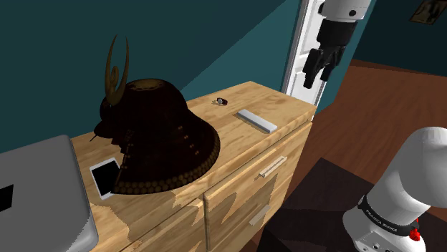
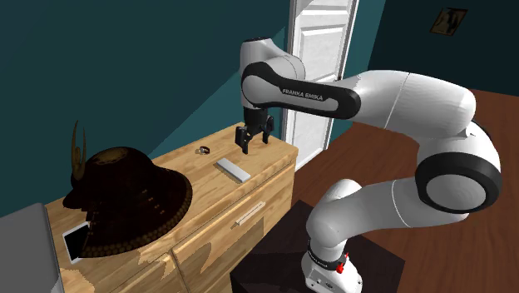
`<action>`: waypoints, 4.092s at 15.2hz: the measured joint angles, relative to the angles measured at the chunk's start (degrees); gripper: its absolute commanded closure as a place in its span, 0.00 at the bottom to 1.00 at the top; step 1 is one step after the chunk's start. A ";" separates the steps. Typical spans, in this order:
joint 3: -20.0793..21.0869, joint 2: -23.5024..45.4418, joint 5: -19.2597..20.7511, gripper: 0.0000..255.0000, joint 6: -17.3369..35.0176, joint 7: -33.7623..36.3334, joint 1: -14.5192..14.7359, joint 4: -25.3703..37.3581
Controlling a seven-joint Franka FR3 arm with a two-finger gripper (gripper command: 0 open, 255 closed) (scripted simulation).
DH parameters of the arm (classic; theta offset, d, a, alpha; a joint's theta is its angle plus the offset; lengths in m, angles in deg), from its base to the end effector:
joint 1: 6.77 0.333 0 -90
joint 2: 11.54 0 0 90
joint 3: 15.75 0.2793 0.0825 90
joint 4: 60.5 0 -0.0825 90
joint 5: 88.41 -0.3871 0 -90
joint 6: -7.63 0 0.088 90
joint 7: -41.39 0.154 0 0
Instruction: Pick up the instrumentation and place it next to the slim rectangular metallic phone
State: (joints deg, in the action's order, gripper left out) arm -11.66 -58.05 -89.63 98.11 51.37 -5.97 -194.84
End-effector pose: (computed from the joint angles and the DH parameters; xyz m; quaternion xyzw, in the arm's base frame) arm 0.3316 0.0345 0.5316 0.9981 -0.0547 0.0241 0.0125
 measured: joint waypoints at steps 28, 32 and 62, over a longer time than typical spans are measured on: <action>-7.50 48.47 0.36 0.00 37.76 -12.37 -3.04 8.99; -7.56 51.03 0.07 0.00 40.90 -12.84 -3.15 8.38; -7.57 49.25 0.25 1.00 37.78 -12.67 -3.13 9.76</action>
State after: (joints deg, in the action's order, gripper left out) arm -19.23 -8.80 -89.37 135.90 38.70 -9.10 -185.09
